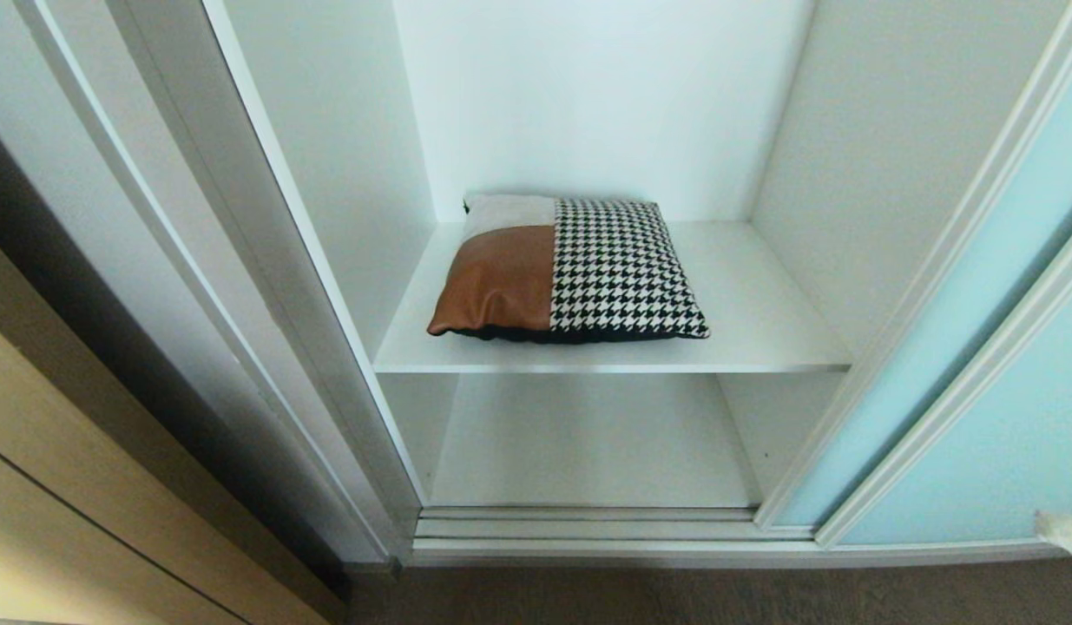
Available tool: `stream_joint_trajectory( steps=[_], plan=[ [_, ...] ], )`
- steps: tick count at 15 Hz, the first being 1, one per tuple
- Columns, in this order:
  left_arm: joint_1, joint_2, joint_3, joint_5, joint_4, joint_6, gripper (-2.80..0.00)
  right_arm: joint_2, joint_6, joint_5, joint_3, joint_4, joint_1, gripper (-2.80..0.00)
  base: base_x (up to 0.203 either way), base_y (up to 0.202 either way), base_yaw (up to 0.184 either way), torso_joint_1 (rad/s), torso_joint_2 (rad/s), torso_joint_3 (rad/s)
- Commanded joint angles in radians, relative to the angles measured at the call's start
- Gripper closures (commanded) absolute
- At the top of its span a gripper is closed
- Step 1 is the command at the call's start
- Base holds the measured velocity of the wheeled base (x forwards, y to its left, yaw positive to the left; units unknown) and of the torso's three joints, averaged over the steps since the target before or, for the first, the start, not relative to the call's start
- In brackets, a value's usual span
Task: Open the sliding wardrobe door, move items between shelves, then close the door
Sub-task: Place the pillow on the lower shelf
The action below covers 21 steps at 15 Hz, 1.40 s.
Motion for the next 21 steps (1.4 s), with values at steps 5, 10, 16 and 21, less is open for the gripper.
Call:
stream_joint_trajectory(
  steps=[5,10,16,21],
  plan=[
    [0.000,0.001,0.002,0.000,0.000,-0.001,0.00,0.554,0.099,-0.065,-0.138,-0.293,0.145,0.00,0.000,0.000,0.000,0.000,0.00,0.000],
    [0.000,0.002,0.002,0.000,0.000,-0.001,0.00,0.892,0.198,-0.097,-0.323,-0.443,0.167,-2.80,0.000,0.000,0.000,0.000,0.00,0.000],
    [0.000,0.001,0.002,0.000,0.000,-0.001,0.00,1.146,0.298,-0.096,-0.561,-0.465,0.155,-2.80,0.000,0.000,0.000,0.000,0.00,0.000],
    [0.000,0.002,0.002,0.000,0.000,-0.001,0.00,1.218,0.313,-0.075,-0.672,-0.472,0.050,-2.80,0.000,0.000,0.000,0.000,0.00,0.000]
  ],
)
